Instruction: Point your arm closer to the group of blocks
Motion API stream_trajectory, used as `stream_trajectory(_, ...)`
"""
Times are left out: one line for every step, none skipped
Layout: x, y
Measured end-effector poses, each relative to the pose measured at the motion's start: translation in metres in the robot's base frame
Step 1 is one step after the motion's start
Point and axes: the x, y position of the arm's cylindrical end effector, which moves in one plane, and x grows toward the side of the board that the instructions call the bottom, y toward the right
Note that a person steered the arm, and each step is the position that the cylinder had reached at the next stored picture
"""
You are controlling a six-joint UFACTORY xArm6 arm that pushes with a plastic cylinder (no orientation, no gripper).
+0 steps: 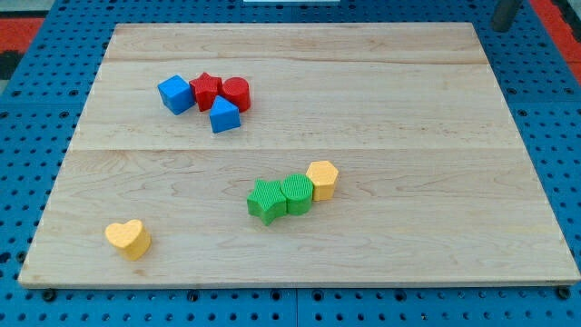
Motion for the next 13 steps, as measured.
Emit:
stream_trajectory(0.03,0.01)
stream_trajectory(0.05,0.003)
stream_trajectory(0.051,-0.003)
stream_trajectory(0.051,0.002)
stream_trajectory(0.051,0.002)
stream_trajectory(0.067,-0.002)
stream_trajectory(0.088,-0.009)
stream_trajectory(0.091,-0.003)
stream_trajectory(0.091,0.008)
stream_trajectory(0.091,0.012)
stream_trajectory(0.092,0.013)
stream_trajectory(0.094,0.013)
stream_trajectory(0.117,0.008)
